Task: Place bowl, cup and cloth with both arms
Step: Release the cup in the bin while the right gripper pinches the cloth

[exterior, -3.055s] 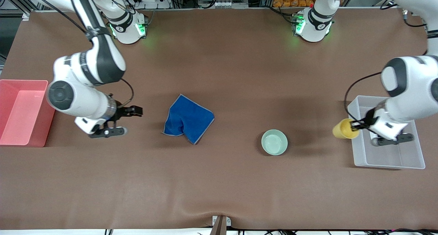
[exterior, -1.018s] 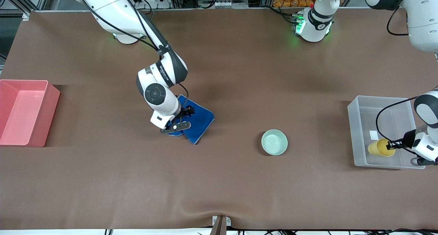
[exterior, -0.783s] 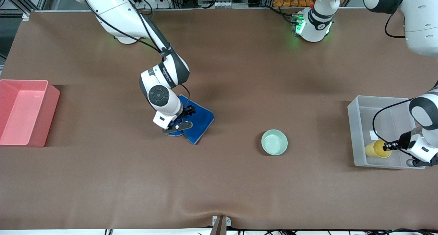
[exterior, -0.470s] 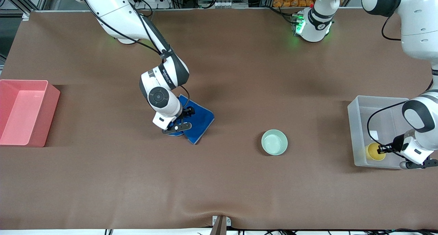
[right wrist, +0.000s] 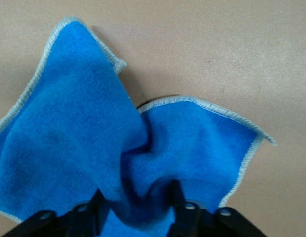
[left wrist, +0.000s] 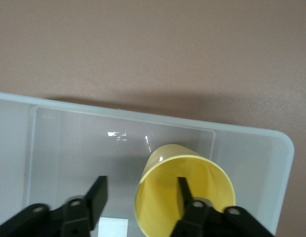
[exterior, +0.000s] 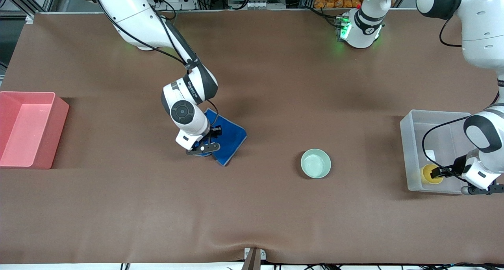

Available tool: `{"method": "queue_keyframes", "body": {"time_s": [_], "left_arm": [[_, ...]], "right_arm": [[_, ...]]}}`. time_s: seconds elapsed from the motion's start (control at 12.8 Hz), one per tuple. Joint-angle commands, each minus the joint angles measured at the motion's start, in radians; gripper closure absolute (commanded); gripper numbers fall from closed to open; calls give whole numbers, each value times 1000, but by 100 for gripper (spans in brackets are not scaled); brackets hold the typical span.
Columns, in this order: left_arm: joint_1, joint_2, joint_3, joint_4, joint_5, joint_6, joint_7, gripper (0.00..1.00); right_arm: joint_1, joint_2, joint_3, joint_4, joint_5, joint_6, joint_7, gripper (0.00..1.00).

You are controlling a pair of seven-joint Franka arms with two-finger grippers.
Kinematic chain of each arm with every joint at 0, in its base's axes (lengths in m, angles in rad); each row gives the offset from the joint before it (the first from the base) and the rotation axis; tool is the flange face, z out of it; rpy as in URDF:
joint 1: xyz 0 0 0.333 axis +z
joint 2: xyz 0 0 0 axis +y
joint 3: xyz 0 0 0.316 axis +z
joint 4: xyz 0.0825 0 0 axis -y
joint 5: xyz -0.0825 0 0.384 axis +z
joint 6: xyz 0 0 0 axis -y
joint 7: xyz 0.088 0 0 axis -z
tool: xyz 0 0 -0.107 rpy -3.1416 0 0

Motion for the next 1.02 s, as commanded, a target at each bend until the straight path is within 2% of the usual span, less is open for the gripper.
{"method": "queue_keyframes", "body": {"time_s": [0.0,0.31,0.47,0.78,0.94], "left_arm": [[2,-55,6,5,67,-66,24,0],[-35,-135,3,7,84,-176,6,0],[-67,-175,2,5,86,-215,-89,0],[-145,-217,-12,-1,86,-274,-262,0],[-156,-214,-55,-4,86,-288,-356,0]], "right_arm": [[11,3,-4,2,15,12,39,100],[6,-11,-5,3,15,60,54,100],[3,-42,-10,11,15,64,54,100],[-17,-196,-11,2,15,31,85,100],[-48,-269,-22,2,7,-24,108,100]]}}
